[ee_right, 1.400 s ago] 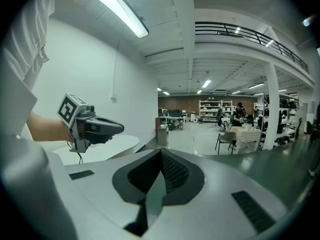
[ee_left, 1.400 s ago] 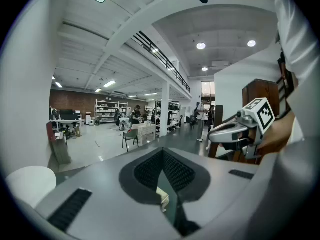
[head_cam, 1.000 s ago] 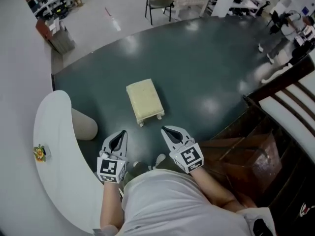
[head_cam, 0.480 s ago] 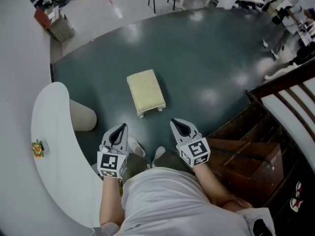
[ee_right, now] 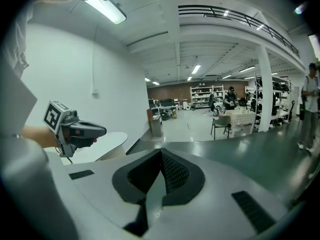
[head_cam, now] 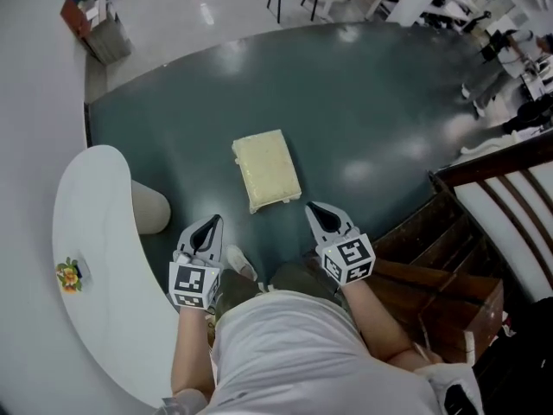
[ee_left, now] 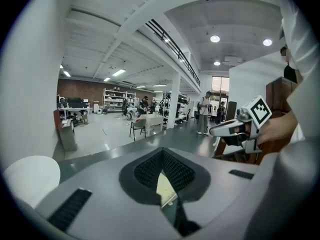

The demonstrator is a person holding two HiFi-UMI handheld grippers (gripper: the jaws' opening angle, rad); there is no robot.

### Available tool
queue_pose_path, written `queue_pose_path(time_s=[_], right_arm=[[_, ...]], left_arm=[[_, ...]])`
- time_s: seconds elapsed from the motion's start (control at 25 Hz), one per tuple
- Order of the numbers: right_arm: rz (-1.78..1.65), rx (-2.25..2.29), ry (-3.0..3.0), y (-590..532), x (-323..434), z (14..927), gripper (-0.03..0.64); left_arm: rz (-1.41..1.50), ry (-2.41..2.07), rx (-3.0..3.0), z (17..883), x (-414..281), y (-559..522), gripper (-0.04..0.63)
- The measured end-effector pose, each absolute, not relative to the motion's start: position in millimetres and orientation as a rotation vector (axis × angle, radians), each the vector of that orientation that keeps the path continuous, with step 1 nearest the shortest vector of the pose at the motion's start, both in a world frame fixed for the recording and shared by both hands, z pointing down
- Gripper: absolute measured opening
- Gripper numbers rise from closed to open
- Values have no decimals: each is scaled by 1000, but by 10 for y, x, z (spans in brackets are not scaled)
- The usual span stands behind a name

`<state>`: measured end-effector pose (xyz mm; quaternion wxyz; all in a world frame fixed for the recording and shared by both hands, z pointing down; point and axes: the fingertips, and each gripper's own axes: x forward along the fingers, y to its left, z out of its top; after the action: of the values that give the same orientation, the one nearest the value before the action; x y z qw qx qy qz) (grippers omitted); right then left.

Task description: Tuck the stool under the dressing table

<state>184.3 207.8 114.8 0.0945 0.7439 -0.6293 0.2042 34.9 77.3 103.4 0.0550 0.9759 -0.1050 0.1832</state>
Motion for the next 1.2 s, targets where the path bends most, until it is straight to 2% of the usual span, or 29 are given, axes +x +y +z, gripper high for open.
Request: queue_pose_path(time_s=[0.44,1.2], right_arm=[[687,2062,-1867,1253,1650,1438,20],[962,1901,-1792,1081,2377,2961,34]], left_arm=[[610,-266,2907,1364,238,46,2],[790,-357,2668,2634,714,-149,2]])
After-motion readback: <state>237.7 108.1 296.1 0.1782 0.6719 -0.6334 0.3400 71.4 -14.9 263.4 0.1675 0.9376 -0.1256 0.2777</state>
